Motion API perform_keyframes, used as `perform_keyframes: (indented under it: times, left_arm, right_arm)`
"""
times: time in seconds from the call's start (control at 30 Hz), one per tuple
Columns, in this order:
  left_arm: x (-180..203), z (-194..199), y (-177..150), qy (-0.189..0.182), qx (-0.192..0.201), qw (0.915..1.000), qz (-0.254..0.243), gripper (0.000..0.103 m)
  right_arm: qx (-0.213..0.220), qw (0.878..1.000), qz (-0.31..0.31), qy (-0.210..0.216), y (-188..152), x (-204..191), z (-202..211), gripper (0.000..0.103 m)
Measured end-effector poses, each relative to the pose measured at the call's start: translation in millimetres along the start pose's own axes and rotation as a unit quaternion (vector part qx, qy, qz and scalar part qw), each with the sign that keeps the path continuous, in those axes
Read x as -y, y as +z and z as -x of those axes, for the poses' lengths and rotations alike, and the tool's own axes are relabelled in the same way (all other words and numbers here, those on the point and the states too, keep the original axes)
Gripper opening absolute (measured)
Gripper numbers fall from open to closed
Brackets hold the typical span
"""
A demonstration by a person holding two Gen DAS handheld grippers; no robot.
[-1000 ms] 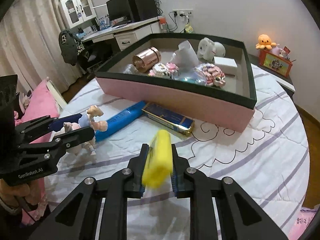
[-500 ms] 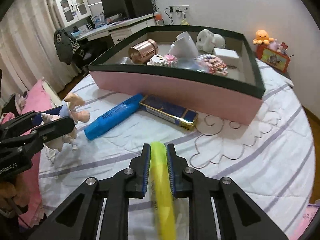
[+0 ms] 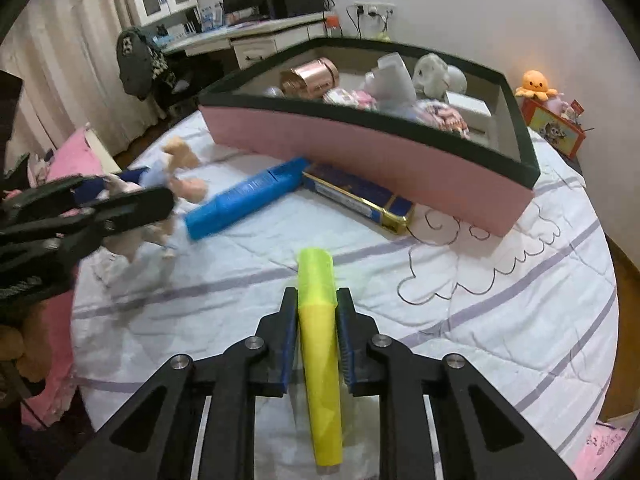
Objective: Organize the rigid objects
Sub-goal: 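Carry both items into the dark box and open both tools to release them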
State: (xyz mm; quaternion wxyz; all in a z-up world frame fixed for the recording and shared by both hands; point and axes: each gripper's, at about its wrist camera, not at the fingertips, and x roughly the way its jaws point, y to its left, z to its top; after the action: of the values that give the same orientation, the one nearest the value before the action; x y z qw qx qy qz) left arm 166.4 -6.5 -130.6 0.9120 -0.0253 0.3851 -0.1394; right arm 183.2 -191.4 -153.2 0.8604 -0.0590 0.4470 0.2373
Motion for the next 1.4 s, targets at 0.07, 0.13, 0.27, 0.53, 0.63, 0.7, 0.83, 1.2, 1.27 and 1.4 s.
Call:
perform_keyframes:
  times: [0.07,0.13,0.27,0.53,0.63,0.7,0.83,1.2,1.27,1.4]
  left_arm:
    - [0.3,2.5,2.5,0.001,0.004,1.0000,-0.001,0.046]
    - [-0.3,5.5,5.5,0.001,0.008,1.0000,-0.002,0.046]
    - [-2.1,11.4,18.1,0.004,0.023,0.9997,-0.004,0.046]
    - [-4.6,19.7,64.0,0.012,0.067,0.9976,-0.014,0.046]
    - [-6.7,17.4,78.2,0.012,0.077,0.9968,-0.013,0.046]
    - [-7.5,15.7,86.6,0.012,0.084,0.9963,-0.014,0.046]
    - [-8.3,10.5,102.5,0.012,0.094,0.9954,-0.017,0.046]
    - [-6.2,-27.7,146.4,0.008,0.094,0.9954,-0.017,0.046]
    - [-6.6,-40.4,151.9,0.008,0.088,0.9960,-0.015,0.046]
    - [-7.7,-66.4,158.2,0.010,0.070,0.9974,-0.011,0.046]
  right_arm:
    - [0.009,1.000,-0.001,0.006,3.0,-1.6,5.6,0.018]
    - [0.017,1.000,0.002,0.007,8.6,-2.6,11.2,0.018]
    - [0.041,0.999,0.004,0.012,24.2,-4.1,24.6,0.018]
    - [0.104,0.995,0.009,0.006,71.0,7.6,55.6,0.018]
    - [0.118,0.993,0.006,-0.002,84.6,14.3,61.9,0.018]
    - [0.125,0.992,0.002,-0.002,91.1,19.0,64.4,0.018]
    - [0.137,0.991,-0.004,-0.008,105.6,29.8,66.0,0.018]
    - [0.139,0.990,-0.031,-0.022,141.1,60.3,44.0,0.018]
    - [0.136,0.990,-0.041,-0.020,143.9,66.9,34.9,0.018]
    - [0.123,0.990,-0.058,-0.026,149.8,80.2,12.8,0.018]
